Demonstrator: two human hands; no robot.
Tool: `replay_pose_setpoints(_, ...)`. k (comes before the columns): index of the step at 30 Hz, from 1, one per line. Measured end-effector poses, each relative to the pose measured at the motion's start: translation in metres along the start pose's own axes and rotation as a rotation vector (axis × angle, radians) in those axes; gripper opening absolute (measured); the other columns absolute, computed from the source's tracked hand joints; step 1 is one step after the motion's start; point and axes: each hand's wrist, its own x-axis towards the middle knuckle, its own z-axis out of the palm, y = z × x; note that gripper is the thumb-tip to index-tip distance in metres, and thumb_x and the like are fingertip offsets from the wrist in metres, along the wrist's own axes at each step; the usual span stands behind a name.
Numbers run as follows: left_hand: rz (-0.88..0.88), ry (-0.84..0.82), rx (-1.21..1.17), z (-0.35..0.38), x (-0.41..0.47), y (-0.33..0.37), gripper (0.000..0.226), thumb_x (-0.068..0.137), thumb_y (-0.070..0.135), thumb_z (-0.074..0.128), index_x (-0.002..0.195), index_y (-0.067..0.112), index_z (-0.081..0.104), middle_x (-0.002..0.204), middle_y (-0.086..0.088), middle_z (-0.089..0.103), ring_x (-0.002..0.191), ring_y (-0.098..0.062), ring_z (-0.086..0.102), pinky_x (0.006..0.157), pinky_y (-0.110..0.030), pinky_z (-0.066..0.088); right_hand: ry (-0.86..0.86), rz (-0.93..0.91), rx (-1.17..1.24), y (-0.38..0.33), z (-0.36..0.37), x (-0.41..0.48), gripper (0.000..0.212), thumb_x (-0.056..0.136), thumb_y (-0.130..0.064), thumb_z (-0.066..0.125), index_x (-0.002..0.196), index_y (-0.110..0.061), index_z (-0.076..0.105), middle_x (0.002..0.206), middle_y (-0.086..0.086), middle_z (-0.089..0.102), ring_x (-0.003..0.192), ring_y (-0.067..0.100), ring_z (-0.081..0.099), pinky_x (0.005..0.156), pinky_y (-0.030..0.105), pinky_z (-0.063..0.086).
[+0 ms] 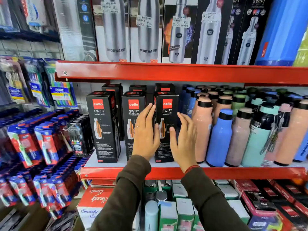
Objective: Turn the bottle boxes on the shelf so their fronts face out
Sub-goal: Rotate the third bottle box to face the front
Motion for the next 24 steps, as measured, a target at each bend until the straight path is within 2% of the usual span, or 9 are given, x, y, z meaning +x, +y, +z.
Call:
replay_pose_setpoints(4, -0.308, -0.1, -0.251, 0.02, -0.03, 0.003, 0.058, 0.103, 0.013, 0.04, 0.156, 0.02, 0.019, 0.162, 0.003, 0.023, 0.151, -0.006, 0.019, 0.121, -0.014, 0.015, -0.166, 0.391, 0.304, 0.014, 0.016, -0.019, 0.051, 0.102, -0.024, 0.047, 0.15, -0.019, 0.031, 0.151, 0.004, 0.032, 0.143, 0.019, 0.03, 0.119, 0.033, 0.024)
replay_pose_setpoints(7, -0.502, -0.184, -0.328, 0.036, -0.046, -0.003, 0.058, 0.104, 0.015, 0.039, 0.157, 0.015, 0.016, 0.164, -0.001, 0.02, 0.152, -0.007, 0.017, 0.122, -0.016, 0.013, -0.313, 0.593, 0.38, 0.031, 0.026, -0.025, 0.054, 0.103, -0.022, 0.044, 0.153, -0.015, 0.026, 0.159, 0.008, 0.026, 0.148, 0.021, 0.023, 0.118, 0.029, 0.017)
replay_pose_setpoints(10, -0.629, -0.266, -0.34, 0.051, -0.053, -0.009, 0.055, 0.104, 0.012, 0.039, 0.156, 0.007, 0.019, 0.163, -0.01, 0.026, 0.151, -0.019, 0.024, 0.119, -0.019, 0.017, -0.451, 0.699, 0.415, 0.044, 0.033, -0.028, 0.053, 0.103, -0.019, 0.042, 0.154, -0.01, 0.026, 0.16, 0.009, 0.029, 0.149, 0.022, 0.025, 0.12, 0.029, 0.015)
replay_pose_setpoints(12, -0.678, -0.287, -0.335, 0.057, -0.057, -0.01, 0.051, 0.104, 0.011, 0.04, 0.153, 0.006, 0.026, 0.157, -0.013, 0.037, 0.147, -0.023, 0.035, 0.113, -0.019, 0.024, -0.484, 0.743, 0.456, 0.047, 0.037, -0.032, 0.05, 0.103, -0.017, 0.042, 0.151, -0.009, 0.032, 0.157, 0.011, 0.037, 0.146, 0.025, 0.033, 0.122, 0.042, 0.024)
replay_pose_setpoints(14, -0.722, -0.264, -0.327, 0.061, -0.059, -0.013, 0.049, 0.104, 0.013, 0.042, 0.152, 0.008, 0.033, 0.147, -0.015, 0.051, 0.134, -0.022, 0.05, 0.103, -0.018, 0.033, -0.479, 0.753, 0.468, 0.049, 0.039, -0.034, 0.047, 0.102, -0.013, 0.043, 0.148, -0.008, 0.036, 0.151, 0.013, 0.045, 0.14, 0.026, 0.042, 0.117, 0.048, 0.032)
replay_pose_setpoints(18, -0.773, -0.209, -0.303, 0.066, -0.06, -0.021, 0.045, 0.103, 0.018, 0.045, 0.148, 0.014, 0.042, 0.129, -0.013, 0.066, 0.105, -0.009, 0.059, 0.09, -0.018, 0.042, -0.449, 0.692, 0.501, 0.05, 0.038, -0.038, 0.042, 0.1, -0.006, 0.045, 0.142, -0.011, 0.044, 0.142, 0.01, 0.053, 0.13, 0.021, 0.051, 0.112, 0.039, 0.04)
replay_pose_setpoints(21, -0.747, -0.175, -0.307, 0.066, -0.06, -0.022, 0.043, 0.103, 0.018, 0.048, 0.145, 0.016, 0.047, 0.111, -0.003, 0.068, 0.081, 0.015, 0.059, 0.075, 0.001, 0.04, -0.449, 0.622, 0.525, 0.052, 0.037, -0.042, 0.046, 0.097, -0.002, 0.05, 0.139, -0.02, 0.045, 0.134, 0.002, 0.056, 0.128, 0.017, 0.052, 0.111, 0.036, 0.041)
replay_pose_setpoints(22, -0.736, -0.163, -0.312, 0.067, -0.061, -0.022, 0.042, 0.102, 0.017, 0.048, 0.145, 0.016, 0.048, 0.105, 0.002, 0.066, 0.076, 0.022, 0.058, 0.071, 0.006, 0.038, -0.449, 0.608, 0.514, 0.053, 0.036, -0.043, 0.049, 0.095, -0.003, 0.055, 0.139, -0.021, 0.044, 0.136, 0.001, 0.055, 0.129, 0.017, 0.051, 0.112, 0.038, 0.041)
replay_pose_setpoints(24, -0.733, -0.158, -0.333, 0.067, -0.06, -0.022, 0.042, 0.101, 0.018, 0.05, 0.144, 0.018, 0.049, 0.101, 0.007, 0.062, 0.079, 0.028, 0.055, 0.071, 0.008, 0.036, -0.438, 0.581, 0.481, 0.055, 0.035, -0.044, 0.06, 0.087, -0.004, 0.066, 0.138, -0.027, 0.043, 0.136, -0.001, 0.054, 0.127, 0.013, 0.051, 0.111, 0.038, 0.042)
